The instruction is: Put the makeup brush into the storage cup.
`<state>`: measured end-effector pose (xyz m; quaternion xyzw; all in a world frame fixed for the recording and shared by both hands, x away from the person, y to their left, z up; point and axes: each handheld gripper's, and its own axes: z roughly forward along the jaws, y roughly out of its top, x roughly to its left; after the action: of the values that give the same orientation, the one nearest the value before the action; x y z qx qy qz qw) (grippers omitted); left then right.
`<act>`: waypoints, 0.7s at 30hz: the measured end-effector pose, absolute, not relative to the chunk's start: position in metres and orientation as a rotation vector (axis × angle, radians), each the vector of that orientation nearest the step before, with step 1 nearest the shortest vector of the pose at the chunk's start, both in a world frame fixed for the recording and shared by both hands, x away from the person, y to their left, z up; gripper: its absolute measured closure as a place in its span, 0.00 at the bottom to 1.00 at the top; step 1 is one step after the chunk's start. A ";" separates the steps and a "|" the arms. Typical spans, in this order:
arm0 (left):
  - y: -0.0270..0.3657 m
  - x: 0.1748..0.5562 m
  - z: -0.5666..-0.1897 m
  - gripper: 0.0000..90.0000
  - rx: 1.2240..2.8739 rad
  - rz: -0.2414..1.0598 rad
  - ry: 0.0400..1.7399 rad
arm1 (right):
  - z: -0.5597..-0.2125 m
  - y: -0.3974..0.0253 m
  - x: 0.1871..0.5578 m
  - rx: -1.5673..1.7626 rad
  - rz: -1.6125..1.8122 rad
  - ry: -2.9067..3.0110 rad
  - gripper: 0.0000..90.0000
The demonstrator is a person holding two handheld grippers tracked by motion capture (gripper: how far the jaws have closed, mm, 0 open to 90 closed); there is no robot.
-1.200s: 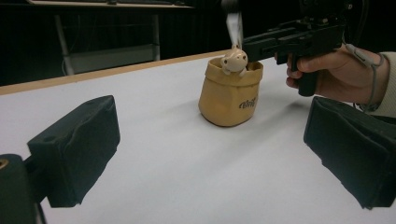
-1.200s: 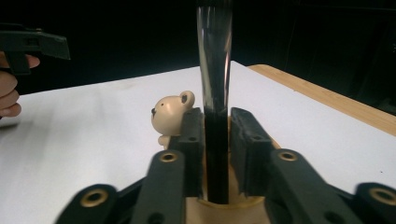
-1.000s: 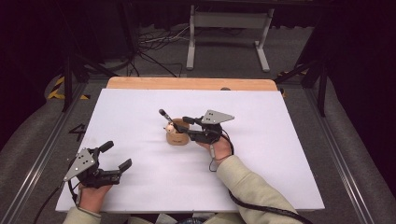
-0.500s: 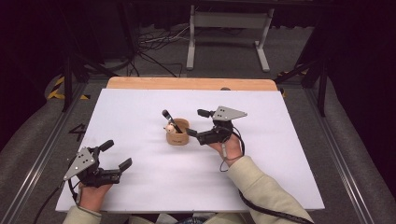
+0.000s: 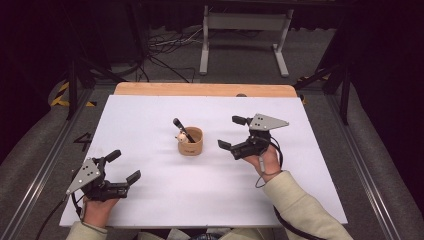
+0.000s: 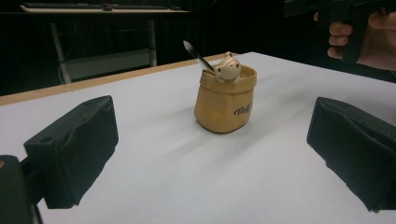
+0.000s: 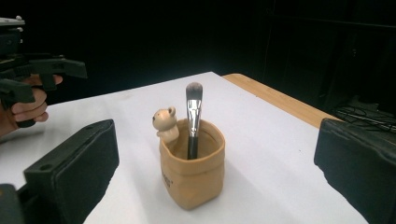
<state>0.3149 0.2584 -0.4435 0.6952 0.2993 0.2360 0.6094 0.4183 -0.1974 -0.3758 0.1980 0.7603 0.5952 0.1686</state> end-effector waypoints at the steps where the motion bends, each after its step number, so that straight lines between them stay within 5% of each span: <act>1: 0.258 0.315 -0.443 0.03 1.605 0.546 0.688 | -0.375 -0.200 0.416 0.559 1.688 2.158 0.00; 21: 0.258 0.313 -0.438 0.02 1.634 0.560 0.651 | -0.369 -0.266 0.377 0.538 1.584 2.135 0.00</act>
<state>0.3125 0.2578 -0.4383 0.7059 0.2811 0.2420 0.6035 0.3774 -0.2657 -0.3694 0.1937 0.7690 0.5707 0.2130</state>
